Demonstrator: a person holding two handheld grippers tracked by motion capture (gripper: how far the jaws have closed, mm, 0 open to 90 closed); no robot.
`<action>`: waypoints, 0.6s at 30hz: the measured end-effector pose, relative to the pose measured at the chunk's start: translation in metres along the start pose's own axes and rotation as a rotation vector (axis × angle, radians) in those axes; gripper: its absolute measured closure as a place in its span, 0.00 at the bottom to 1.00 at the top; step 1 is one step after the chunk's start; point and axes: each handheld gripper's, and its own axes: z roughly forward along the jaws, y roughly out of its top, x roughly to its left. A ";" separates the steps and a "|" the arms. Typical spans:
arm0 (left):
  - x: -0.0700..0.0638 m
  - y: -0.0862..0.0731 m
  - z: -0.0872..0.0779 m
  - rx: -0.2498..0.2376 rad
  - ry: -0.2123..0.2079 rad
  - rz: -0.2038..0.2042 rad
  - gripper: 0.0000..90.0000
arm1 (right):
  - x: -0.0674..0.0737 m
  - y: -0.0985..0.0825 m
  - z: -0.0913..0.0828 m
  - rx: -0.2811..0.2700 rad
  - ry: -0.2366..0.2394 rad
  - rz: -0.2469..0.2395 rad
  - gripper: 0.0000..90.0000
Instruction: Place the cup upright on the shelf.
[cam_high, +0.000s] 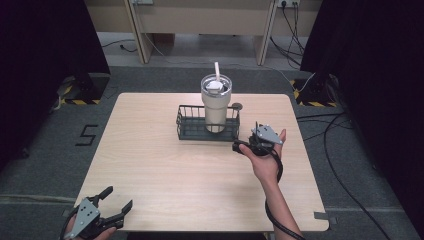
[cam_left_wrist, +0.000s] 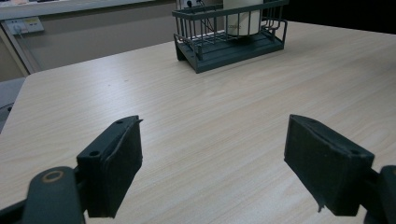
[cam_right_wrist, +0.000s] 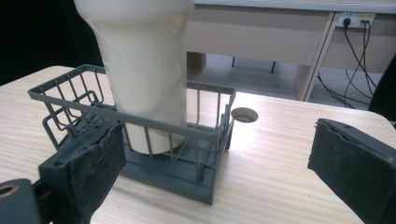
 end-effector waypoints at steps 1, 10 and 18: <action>0.000 0.000 0.000 0.000 0.001 -0.001 0.21 | 0.000 -0.001 -0.002 0.001 -0.001 -0.002 0.04; 0.000 0.000 0.000 0.002 -0.001 0.003 0.21 | -0.007 -0.008 -0.017 0.007 -0.010 0.006 0.05; 0.000 0.000 0.000 0.002 0.000 0.003 0.20 | -0.012 -0.015 -0.027 0.018 -0.014 0.010 0.05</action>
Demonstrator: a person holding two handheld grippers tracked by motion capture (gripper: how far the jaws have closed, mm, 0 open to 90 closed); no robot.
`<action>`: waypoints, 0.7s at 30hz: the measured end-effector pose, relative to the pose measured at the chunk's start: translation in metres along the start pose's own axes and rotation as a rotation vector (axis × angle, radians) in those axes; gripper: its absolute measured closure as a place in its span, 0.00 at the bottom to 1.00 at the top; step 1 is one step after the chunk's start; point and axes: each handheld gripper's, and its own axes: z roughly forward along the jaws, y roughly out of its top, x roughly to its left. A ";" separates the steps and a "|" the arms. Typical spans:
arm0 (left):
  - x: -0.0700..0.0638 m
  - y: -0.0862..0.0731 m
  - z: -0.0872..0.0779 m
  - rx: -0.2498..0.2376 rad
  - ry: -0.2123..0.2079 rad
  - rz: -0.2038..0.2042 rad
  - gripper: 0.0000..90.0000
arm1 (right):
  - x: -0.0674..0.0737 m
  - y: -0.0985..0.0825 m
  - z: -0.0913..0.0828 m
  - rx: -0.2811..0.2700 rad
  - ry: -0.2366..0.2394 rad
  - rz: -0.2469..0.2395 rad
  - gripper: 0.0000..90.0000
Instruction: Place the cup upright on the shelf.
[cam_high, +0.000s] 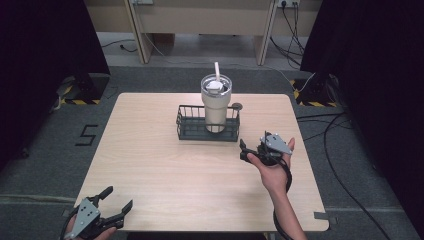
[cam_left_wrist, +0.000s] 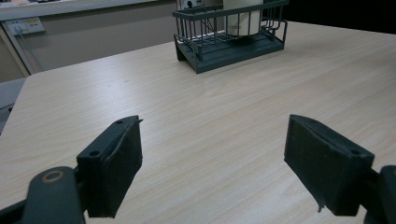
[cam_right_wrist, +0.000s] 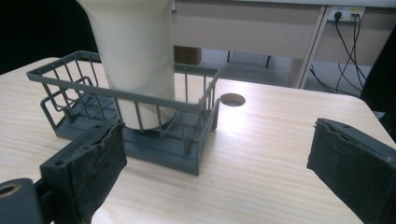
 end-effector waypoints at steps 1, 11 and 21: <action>0.000 0.000 0.000 0.000 0.000 0.000 0.20 | -0.001 -0.001 -0.001 0.004 0.003 0.008 0.05; -0.001 0.000 0.000 -0.003 0.002 -0.002 0.20 | -0.007 -0.015 -0.014 0.014 -0.007 0.029 0.06; -0.001 0.000 0.000 -0.002 0.002 -0.001 0.21 | -0.017 -0.030 -0.027 0.034 -0.030 0.039 0.07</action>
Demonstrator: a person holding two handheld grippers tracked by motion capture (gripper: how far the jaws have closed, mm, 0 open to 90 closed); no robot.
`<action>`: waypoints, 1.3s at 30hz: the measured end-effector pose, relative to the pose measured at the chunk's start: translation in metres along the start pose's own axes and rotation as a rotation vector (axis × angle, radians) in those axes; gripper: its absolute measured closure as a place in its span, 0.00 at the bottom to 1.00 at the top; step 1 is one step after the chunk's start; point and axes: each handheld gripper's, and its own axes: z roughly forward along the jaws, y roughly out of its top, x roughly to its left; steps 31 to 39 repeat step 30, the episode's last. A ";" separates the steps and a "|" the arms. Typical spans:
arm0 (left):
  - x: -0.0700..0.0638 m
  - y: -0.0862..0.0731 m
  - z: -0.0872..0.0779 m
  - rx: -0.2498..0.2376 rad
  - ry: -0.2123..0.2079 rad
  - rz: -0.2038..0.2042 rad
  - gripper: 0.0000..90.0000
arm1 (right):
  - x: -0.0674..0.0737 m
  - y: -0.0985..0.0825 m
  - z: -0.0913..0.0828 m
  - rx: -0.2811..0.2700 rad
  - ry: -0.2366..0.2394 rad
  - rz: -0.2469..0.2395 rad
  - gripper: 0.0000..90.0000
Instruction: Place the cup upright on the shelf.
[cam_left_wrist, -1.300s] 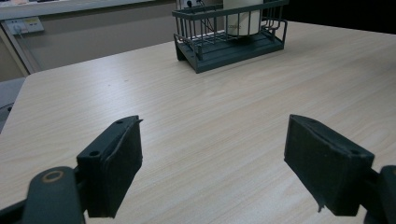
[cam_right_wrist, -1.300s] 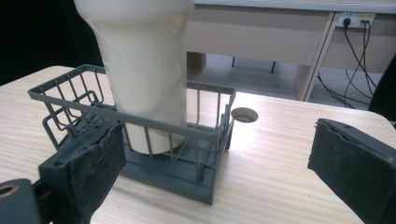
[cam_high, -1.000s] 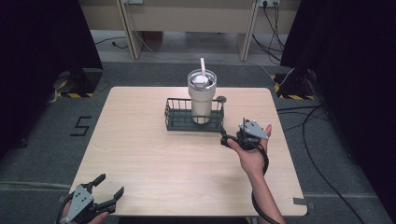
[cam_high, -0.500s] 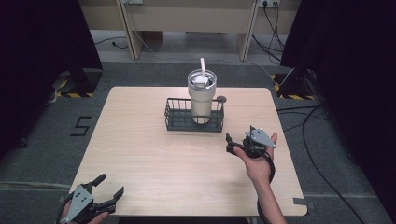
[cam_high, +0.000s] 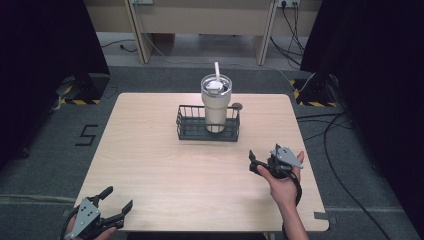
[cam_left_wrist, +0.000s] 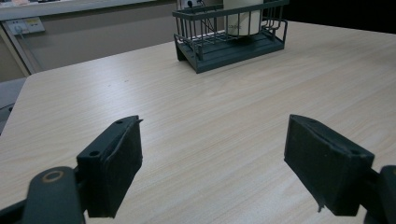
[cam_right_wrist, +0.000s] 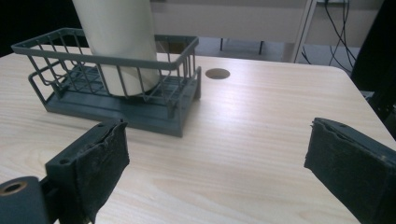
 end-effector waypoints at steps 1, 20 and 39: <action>0.000 0.000 0.000 0.000 0.000 0.000 0.20 | -0.001 -0.002 -0.001 0.004 -0.002 0.001 0.07; 0.000 0.000 0.000 0.001 0.002 0.003 0.21 | -0.007 -0.034 -0.014 0.028 -0.009 0.014 0.09; 0.000 0.000 0.000 0.000 0.002 0.003 0.21 | -0.006 -0.037 -0.015 0.025 -0.008 0.008 0.09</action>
